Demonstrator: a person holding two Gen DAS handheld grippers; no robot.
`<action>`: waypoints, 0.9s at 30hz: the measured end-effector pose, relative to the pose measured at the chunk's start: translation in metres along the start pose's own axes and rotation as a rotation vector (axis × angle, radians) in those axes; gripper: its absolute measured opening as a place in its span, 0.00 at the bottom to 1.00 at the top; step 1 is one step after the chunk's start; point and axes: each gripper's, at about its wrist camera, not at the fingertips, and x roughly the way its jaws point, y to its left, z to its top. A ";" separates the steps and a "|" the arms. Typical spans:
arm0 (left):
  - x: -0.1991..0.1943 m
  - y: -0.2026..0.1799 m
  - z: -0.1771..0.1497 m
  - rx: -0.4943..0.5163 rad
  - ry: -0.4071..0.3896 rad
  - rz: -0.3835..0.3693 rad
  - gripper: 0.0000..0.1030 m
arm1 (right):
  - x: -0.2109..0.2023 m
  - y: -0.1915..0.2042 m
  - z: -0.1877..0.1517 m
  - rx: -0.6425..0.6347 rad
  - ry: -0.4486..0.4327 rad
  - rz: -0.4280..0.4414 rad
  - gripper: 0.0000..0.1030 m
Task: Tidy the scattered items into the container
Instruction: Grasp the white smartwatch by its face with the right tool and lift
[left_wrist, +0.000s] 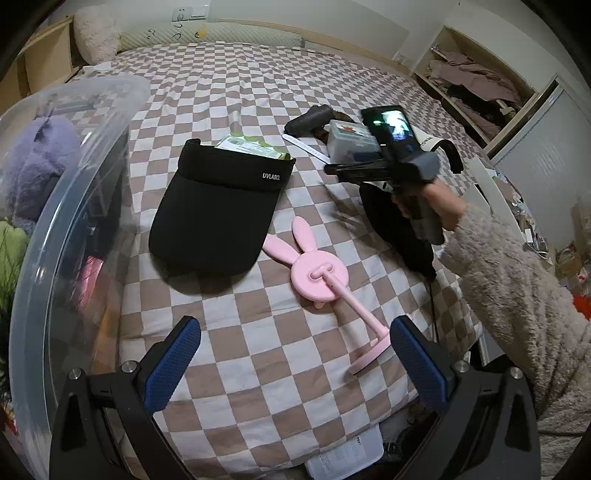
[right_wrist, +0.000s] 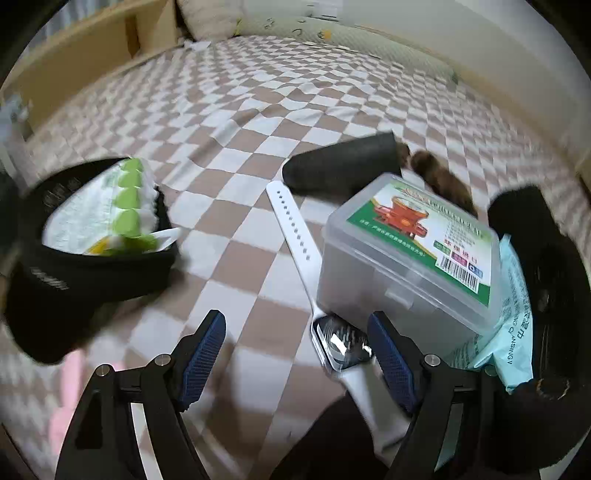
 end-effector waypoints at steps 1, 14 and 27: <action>0.002 0.000 0.001 -0.001 0.004 0.000 1.00 | 0.003 0.003 0.003 -0.019 -0.003 -0.004 0.77; 0.001 0.008 0.003 -0.016 0.008 0.001 1.00 | 0.024 -0.002 -0.008 0.004 0.090 0.104 0.79; -0.007 -0.001 -0.001 0.003 -0.022 0.005 1.00 | -0.005 -0.009 -0.026 0.167 0.013 0.099 0.78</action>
